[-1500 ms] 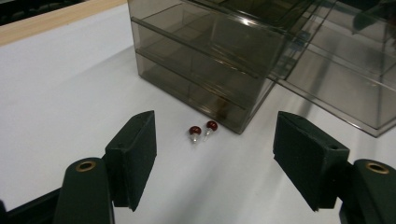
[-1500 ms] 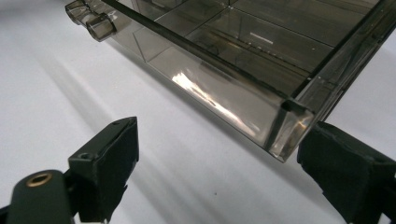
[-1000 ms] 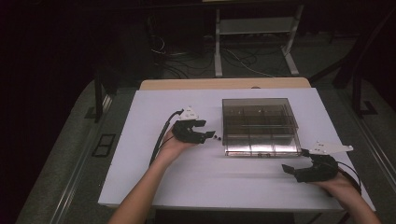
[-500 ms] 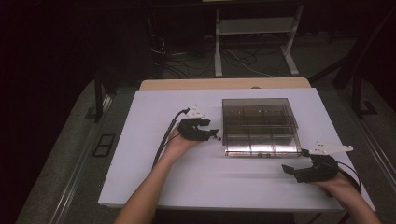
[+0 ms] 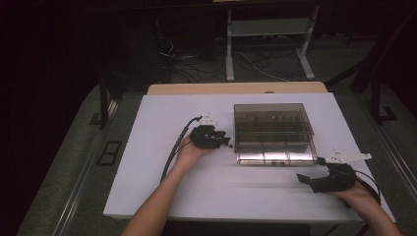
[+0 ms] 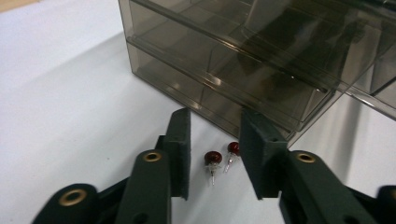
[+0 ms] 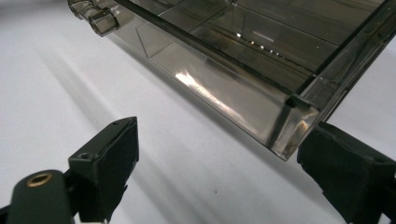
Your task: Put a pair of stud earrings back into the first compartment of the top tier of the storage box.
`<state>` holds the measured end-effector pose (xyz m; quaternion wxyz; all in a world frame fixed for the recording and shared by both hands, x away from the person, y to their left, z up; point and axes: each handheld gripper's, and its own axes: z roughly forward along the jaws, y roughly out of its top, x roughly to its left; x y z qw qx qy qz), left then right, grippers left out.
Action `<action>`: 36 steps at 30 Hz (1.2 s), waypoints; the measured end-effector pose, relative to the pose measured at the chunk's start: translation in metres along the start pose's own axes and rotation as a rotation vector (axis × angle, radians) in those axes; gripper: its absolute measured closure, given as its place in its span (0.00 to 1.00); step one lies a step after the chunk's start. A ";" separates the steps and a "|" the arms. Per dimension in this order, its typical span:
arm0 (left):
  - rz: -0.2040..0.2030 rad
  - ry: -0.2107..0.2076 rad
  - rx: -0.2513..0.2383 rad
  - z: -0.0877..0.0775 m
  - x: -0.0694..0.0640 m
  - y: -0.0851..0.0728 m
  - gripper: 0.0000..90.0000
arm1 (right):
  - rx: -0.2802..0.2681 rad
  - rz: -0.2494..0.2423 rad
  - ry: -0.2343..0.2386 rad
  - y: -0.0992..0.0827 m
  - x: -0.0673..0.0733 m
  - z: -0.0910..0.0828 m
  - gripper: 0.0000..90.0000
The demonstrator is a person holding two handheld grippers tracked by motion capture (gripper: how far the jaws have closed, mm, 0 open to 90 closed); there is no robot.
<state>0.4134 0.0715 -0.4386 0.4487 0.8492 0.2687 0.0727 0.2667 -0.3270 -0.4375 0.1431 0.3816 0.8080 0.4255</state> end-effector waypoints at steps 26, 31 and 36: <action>-0.020 0.008 0.061 0.014 0.001 -0.005 0.83 | 0.005 0.000 0.003 -0.001 -0.001 0.001 0.13; -0.013 0.011 0.071 0.016 0.002 -0.006 0.84 | 0.006 -0.001 0.003 -0.001 -0.001 0.001 0.13; -0.016 0.013 0.086 0.017 0.003 -0.008 0.84 | 0.007 -0.001 0.003 -0.001 -0.001 0.000 0.13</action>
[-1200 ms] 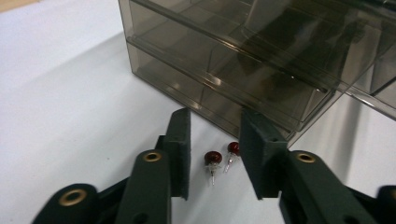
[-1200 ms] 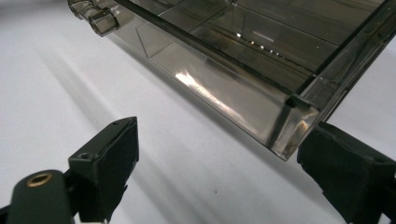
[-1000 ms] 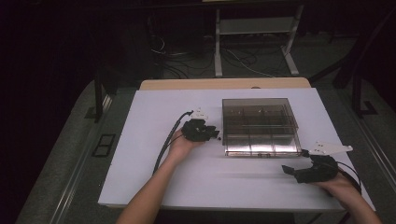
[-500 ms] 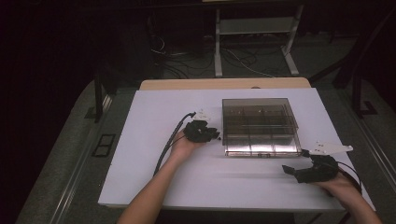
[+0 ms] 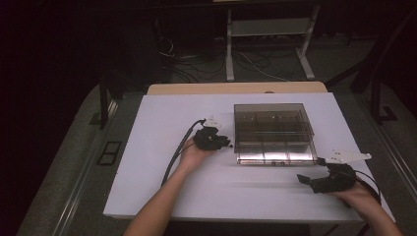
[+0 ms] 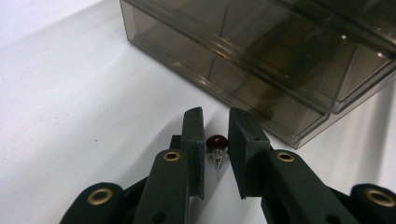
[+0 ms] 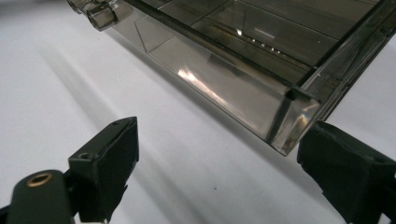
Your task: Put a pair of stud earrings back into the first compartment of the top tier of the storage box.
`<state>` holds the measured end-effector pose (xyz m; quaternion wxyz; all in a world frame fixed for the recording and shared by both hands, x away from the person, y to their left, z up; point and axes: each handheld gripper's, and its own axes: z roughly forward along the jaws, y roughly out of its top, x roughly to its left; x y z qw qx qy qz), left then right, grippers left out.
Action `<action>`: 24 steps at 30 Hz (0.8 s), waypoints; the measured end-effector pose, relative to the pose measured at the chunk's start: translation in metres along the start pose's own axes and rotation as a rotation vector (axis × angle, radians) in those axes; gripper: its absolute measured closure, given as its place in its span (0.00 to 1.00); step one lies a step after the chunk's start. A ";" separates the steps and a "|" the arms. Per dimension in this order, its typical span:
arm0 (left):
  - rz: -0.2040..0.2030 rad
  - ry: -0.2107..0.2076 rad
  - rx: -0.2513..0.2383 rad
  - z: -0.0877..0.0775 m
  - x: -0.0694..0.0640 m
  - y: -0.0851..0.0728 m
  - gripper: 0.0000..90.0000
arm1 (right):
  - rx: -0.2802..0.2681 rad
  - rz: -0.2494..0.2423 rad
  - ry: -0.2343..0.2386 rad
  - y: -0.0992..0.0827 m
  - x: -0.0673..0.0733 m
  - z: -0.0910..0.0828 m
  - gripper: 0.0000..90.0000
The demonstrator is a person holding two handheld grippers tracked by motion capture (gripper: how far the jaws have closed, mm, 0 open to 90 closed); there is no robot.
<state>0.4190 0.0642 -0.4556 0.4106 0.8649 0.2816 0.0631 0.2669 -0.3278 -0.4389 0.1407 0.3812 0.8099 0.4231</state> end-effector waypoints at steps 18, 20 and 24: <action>0.005 0.026 0.011 0.000 -0.002 0.000 0.88 | 0.003 -0.001 0.003 0.000 0.000 0.000 0.14; 0.004 0.022 0.007 0.000 -0.002 0.000 0.88 | 0.005 -0.002 0.003 0.000 0.000 0.000 0.14; 0.010 0.009 0.011 -0.002 0.000 0.000 0.88 | 0.005 0.000 0.003 0.000 0.001 0.000 0.13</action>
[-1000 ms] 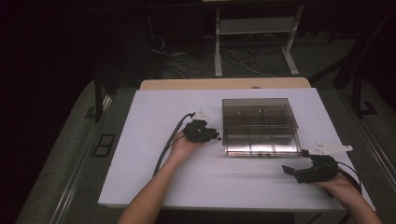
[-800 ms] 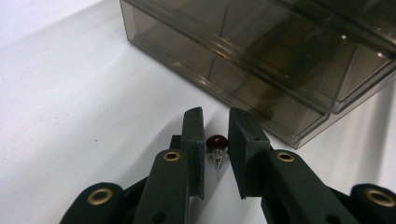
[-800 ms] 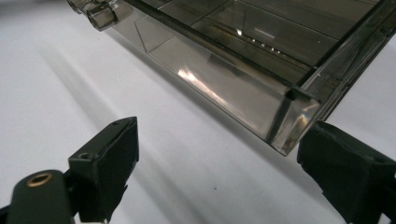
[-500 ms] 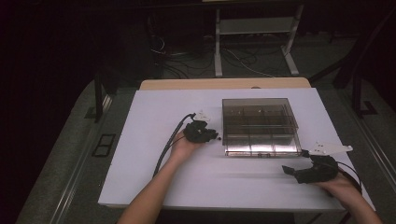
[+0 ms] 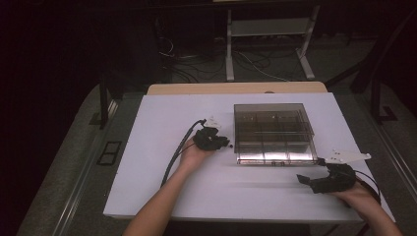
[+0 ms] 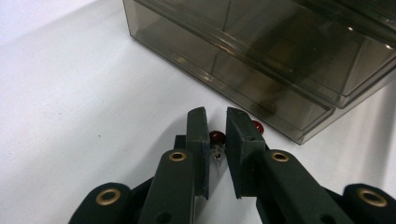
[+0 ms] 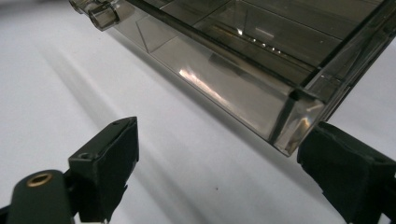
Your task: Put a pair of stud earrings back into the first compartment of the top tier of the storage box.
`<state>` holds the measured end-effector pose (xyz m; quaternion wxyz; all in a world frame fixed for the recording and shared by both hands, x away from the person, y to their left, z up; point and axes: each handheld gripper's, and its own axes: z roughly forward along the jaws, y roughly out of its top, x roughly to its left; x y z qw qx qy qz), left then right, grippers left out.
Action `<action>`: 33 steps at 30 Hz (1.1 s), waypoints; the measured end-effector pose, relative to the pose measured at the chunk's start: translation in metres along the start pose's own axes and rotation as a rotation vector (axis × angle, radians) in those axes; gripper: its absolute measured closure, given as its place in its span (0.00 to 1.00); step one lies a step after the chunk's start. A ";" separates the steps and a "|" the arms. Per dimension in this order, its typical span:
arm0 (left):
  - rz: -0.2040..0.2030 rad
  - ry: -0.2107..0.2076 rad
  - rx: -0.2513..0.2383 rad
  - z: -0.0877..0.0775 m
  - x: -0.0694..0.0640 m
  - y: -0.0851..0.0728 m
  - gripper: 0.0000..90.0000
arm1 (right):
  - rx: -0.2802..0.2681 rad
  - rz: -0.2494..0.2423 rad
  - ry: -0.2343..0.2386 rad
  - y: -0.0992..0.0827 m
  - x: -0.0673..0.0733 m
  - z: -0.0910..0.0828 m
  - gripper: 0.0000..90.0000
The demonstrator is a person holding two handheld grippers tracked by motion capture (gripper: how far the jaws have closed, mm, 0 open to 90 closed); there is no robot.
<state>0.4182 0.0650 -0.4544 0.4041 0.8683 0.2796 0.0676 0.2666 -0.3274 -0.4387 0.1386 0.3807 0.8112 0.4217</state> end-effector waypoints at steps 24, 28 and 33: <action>-0.016 -0.074 -0.056 -0.044 -0.001 0.009 0.88 | -0.006 -0.006 -0.004 0.000 0.000 -0.001 0.13; -0.015 -0.084 -0.062 -0.047 -0.001 0.010 0.88 | -0.007 -0.006 -0.003 0.000 0.000 -0.001 0.14; -0.009 -0.099 -0.070 -0.051 -0.005 0.013 0.88 | -0.005 -0.008 -0.002 0.000 0.000 -0.001 0.14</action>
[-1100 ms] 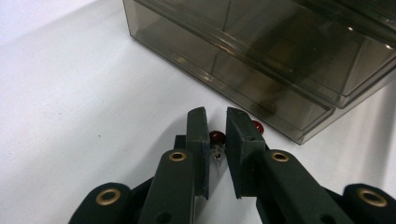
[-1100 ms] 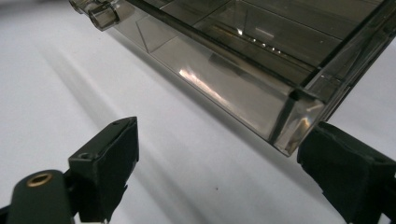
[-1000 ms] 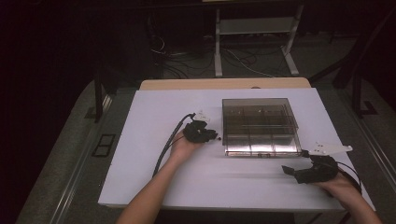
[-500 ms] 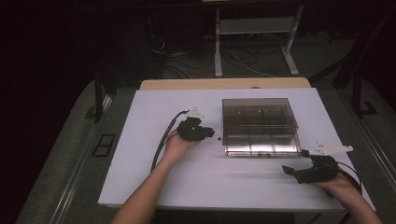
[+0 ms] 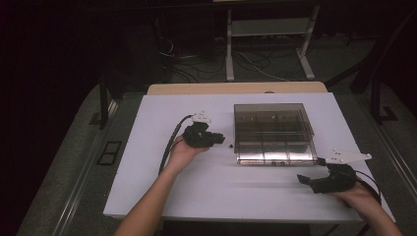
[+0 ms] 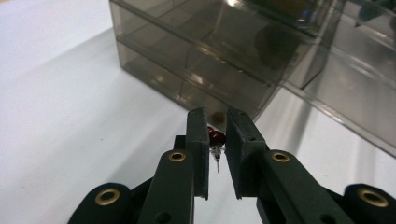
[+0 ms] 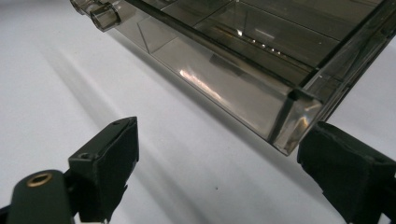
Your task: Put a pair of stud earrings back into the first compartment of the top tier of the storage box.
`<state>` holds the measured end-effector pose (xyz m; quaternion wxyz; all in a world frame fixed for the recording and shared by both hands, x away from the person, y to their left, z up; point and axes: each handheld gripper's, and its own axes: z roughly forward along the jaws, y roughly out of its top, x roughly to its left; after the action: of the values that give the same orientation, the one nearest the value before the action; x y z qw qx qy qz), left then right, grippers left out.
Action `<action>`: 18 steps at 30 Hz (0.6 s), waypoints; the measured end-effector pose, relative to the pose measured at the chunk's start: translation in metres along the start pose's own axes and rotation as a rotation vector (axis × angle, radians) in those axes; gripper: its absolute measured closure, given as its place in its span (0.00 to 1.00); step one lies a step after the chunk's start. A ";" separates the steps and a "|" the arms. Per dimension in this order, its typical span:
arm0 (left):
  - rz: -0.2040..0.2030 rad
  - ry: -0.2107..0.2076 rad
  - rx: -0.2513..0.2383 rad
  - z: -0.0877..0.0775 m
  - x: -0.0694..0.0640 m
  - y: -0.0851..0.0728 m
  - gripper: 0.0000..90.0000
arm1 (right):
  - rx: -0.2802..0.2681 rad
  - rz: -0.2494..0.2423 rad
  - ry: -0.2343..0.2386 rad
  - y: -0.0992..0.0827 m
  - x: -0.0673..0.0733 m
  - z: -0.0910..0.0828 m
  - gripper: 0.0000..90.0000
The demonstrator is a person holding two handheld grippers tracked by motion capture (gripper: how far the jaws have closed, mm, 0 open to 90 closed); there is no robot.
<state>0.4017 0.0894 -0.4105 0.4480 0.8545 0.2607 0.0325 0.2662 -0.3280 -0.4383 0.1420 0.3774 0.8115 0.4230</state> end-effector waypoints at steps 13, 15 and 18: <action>0.035 -0.040 -0.024 -0.011 -0.016 0.011 0.88 | -0.002 0.006 0.001 0.000 0.000 0.000 0.14; 0.047 -0.046 -0.026 -0.012 -0.018 0.013 0.88 | -0.001 0.004 0.002 0.000 -0.001 0.000 0.14; 0.057 -0.052 -0.030 -0.014 -0.022 0.016 0.88 | -0.001 0.005 0.002 0.000 -0.001 0.000 0.14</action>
<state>0.3855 0.0826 -0.3861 0.4663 0.8553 0.2242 0.0271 0.2664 -0.3286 -0.4382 0.1402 0.3788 0.8106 0.4240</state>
